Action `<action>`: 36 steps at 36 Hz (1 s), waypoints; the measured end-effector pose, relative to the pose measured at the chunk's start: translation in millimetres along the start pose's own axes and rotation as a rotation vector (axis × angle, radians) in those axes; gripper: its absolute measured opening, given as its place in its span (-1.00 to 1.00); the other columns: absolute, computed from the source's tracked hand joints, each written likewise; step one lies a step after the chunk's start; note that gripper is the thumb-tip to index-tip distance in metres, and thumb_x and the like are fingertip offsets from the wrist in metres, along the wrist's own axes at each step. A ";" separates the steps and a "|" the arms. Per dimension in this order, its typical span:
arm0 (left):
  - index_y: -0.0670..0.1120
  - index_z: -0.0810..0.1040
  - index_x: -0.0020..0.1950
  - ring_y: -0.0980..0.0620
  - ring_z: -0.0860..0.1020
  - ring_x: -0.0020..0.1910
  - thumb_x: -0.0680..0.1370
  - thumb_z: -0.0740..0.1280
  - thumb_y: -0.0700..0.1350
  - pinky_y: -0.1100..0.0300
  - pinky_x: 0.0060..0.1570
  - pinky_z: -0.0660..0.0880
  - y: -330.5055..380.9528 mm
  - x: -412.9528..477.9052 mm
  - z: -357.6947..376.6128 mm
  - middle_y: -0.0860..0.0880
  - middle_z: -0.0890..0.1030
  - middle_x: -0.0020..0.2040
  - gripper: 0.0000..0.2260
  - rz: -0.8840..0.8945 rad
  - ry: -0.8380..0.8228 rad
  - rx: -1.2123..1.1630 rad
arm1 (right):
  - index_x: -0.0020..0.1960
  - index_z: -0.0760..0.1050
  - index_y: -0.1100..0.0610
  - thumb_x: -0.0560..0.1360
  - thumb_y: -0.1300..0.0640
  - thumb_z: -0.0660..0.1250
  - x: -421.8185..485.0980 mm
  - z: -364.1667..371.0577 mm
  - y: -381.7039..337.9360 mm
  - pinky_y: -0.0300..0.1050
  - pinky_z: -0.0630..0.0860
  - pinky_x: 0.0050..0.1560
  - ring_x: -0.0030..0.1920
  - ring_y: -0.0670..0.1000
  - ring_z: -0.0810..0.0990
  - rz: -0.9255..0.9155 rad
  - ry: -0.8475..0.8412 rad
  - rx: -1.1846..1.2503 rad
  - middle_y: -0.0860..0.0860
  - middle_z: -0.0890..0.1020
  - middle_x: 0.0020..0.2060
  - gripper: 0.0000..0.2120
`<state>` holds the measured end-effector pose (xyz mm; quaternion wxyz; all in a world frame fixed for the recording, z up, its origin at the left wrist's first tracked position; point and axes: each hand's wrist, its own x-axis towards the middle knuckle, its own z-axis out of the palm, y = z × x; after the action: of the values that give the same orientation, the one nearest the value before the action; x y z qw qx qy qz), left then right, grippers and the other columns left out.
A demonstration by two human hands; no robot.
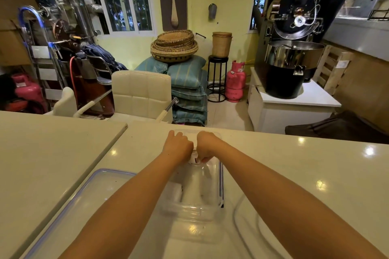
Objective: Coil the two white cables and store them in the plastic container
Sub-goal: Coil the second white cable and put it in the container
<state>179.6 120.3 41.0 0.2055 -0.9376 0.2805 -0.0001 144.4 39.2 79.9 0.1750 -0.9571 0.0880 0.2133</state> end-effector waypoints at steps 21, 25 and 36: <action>-0.18 0.51 0.21 -0.14 0.50 0.14 0.59 0.10 -0.23 0.09 0.10 0.41 5.1 -50.1 -84.0 -0.18 0.57 0.18 -0.73 -0.055 0.443 -0.920 | 0.17 0.46 0.26 0.46 0.35 0.27 -86.1 -55.4 125.2 -0.23 0.49 -0.18 -0.14 0.03 0.51 -0.264 0.511 0.566 -0.01 0.49 -0.22 -0.72; -0.19 0.50 0.22 -0.11 0.50 0.16 0.59 0.13 -0.22 0.08 0.15 0.41 35.5 -58.1 -89.0 -0.17 0.57 0.18 -0.74 0.034 0.411 -0.953 | 0.20 0.45 0.26 0.47 0.33 0.26 -100.7 -46.9 156.0 -0.14 0.51 -0.08 -0.14 0.01 0.52 -0.211 0.510 0.554 0.03 0.54 -0.18 -0.71; -0.14 0.47 0.25 -0.07 0.50 0.17 0.57 0.18 -0.14 0.13 0.15 0.41 128.8 -66.7 -73.4 -0.12 0.54 0.23 -0.73 0.269 0.100 -0.840 | 0.14 0.49 0.21 0.47 0.20 0.31 -111.8 3.7 215.8 -0.16 0.55 -0.10 -0.08 0.02 0.54 -0.013 0.368 0.379 0.10 0.57 -0.02 -0.74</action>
<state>47.2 29.5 66.3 -0.2087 -0.8937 0.3855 0.0953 -9.4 -148.2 61.7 0.3337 -0.9304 0.1508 0.0145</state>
